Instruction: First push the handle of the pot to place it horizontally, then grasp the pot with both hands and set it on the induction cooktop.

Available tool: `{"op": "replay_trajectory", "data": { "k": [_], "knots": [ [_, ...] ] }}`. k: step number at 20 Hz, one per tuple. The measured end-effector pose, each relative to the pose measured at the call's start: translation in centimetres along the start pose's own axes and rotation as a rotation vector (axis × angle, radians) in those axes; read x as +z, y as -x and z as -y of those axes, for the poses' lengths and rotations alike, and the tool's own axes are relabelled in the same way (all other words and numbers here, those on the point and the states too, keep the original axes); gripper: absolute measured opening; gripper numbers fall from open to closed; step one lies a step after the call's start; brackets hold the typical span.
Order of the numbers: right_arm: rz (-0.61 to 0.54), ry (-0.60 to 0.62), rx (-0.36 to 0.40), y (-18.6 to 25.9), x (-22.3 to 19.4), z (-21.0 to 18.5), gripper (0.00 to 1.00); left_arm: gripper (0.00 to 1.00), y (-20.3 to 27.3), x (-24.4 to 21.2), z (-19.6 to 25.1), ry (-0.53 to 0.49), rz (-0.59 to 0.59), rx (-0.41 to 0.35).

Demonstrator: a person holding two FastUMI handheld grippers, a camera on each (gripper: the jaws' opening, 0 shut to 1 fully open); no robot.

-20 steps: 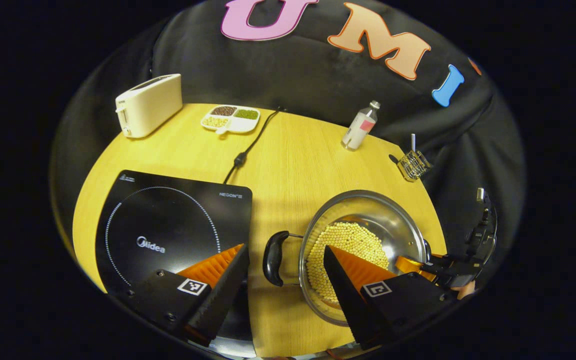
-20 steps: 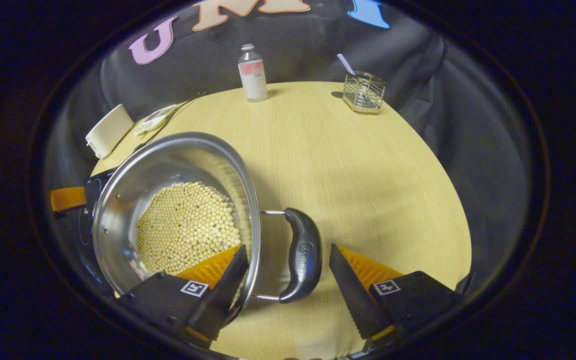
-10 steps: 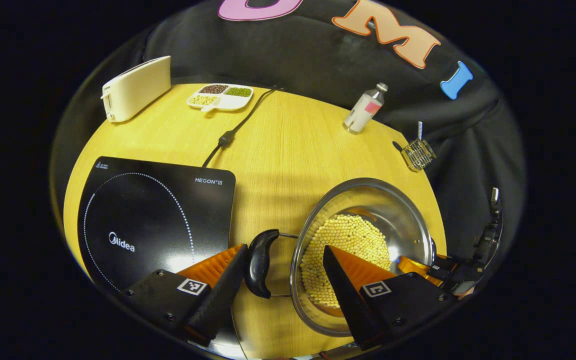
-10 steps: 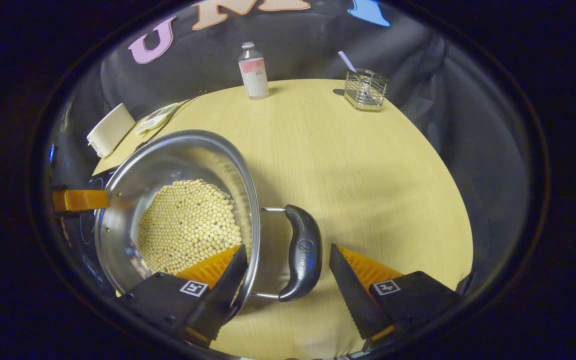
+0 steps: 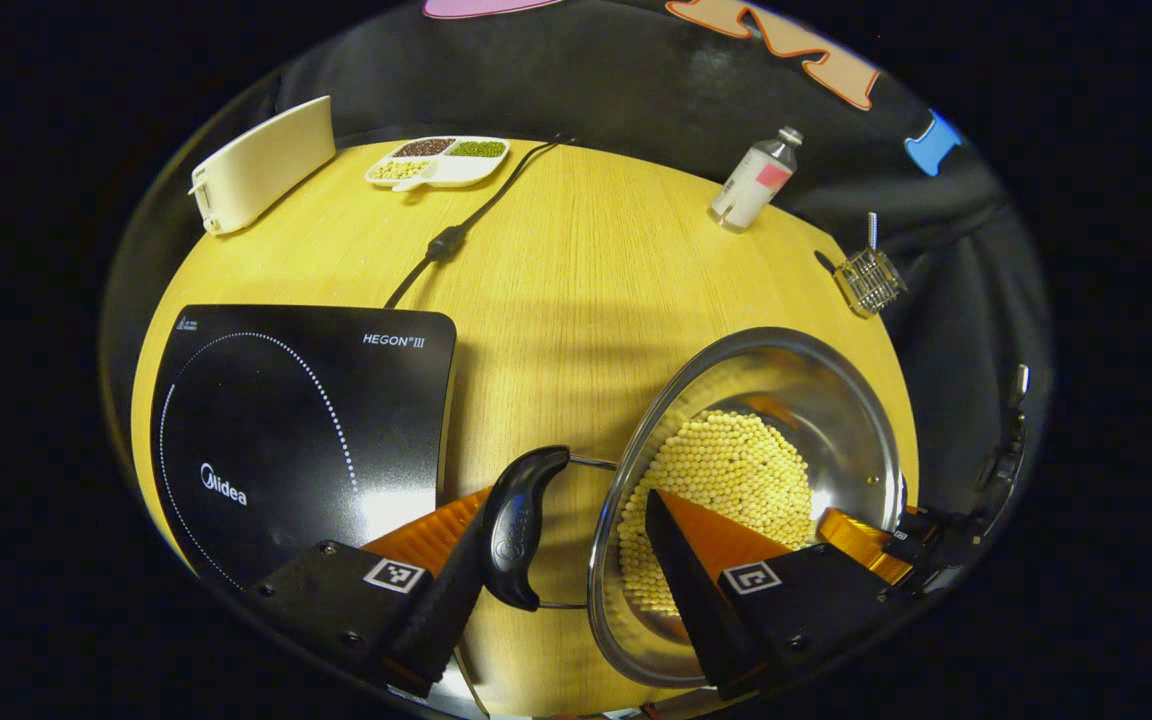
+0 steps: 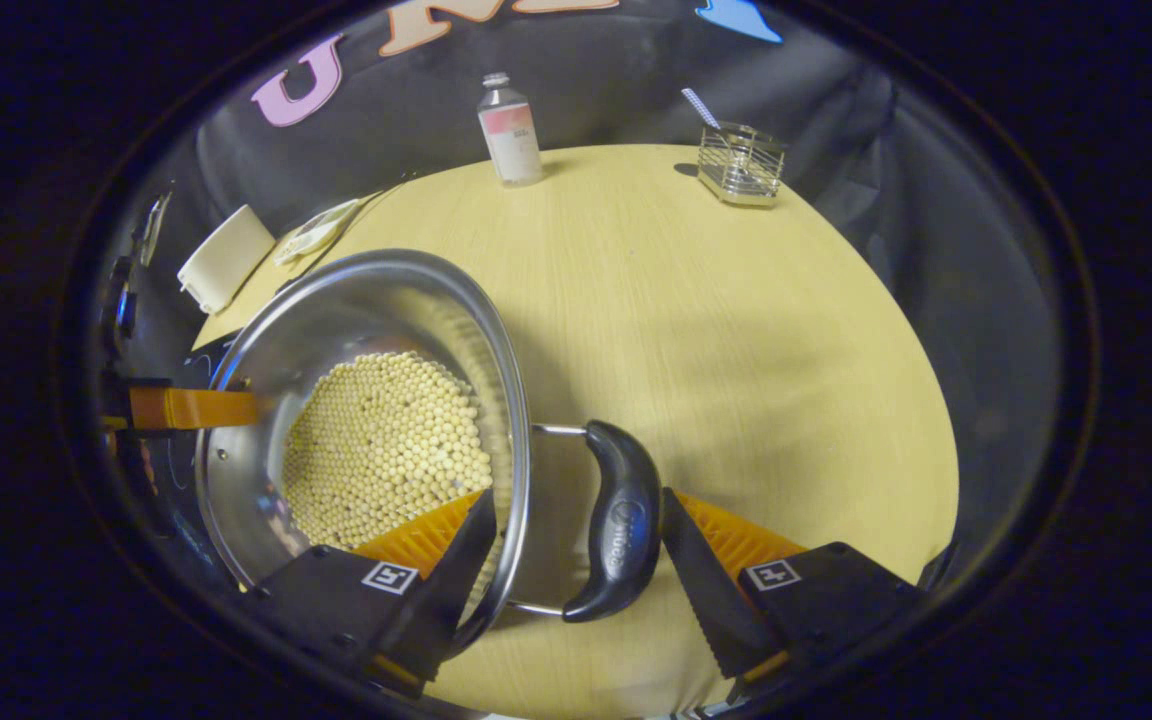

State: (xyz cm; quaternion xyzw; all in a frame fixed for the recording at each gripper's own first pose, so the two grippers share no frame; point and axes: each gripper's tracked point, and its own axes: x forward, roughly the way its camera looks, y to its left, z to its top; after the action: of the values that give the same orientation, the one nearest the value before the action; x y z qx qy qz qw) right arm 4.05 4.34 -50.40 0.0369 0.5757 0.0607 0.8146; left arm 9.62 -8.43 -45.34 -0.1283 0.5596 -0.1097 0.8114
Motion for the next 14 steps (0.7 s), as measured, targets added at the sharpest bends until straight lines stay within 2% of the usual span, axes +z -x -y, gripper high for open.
{"op": "replay_trajectory", "data": {
  "k": [3,4,5,6,8,9,10,11,13,14],
  "knots": [
    [-0.011,-0.025,0.004,-0.3,0.0,0.0,1.0,0.89,-0.7,-0.6,-0.9,-0.061,-0.035,0.072],
    [-0.008,-0.031,0.008,-0.4,0.1,-0.1,0.99,0.8,-0.8,-0.6,-1.1,-0.074,-0.038,0.087],
    [-0.009,-0.038,0.013,-0.3,0.2,-0.2,0.89,0.8,-0.8,-0.8,-1.1,-0.083,-0.052,0.092],
    [-0.012,-0.039,0.014,-0.3,0.1,-0.2,0.89,0.81,-1.0,-1.0,-1.1,-0.091,-0.06,0.094],
    [-0.012,-0.033,0.019,-0.3,0.0,-0.1,0.82,0.82,-1.1,-1.0,-1.0,-0.093,-0.067,0.099],
    [-0.013,-0.037,0.042,-0.2,0.1,-0.6,0.86,0.84,-1.0,-1.0,-1.0,-0.092,-0.067,0.097],
    [-0.024,-0.047,0.035,0.6,0.3,-0.4,0.85,0.82,-1.0,-1.1,-1.0,-0.088,-0.069,0.093],
    [-0.028,-0.056,0.047,-0.4,0.0,-0.4,0.72,0.82,-1.1,-1.1,-0.9,-0.083,-0.061,0.085],
    [-0.044,-0.082,0.066,-0.4,0.1,-0.3,0.72,0.8,-1.0,-1.2,-0.9,-0.039,-0.058,0.065],
    [-0.051,-0.097,0.079,-0.4,0.2,-0.5,0.68,0.78,-0.9,-1.3,-0.9,-0.014,-0.053,0.061]
  ]
}}
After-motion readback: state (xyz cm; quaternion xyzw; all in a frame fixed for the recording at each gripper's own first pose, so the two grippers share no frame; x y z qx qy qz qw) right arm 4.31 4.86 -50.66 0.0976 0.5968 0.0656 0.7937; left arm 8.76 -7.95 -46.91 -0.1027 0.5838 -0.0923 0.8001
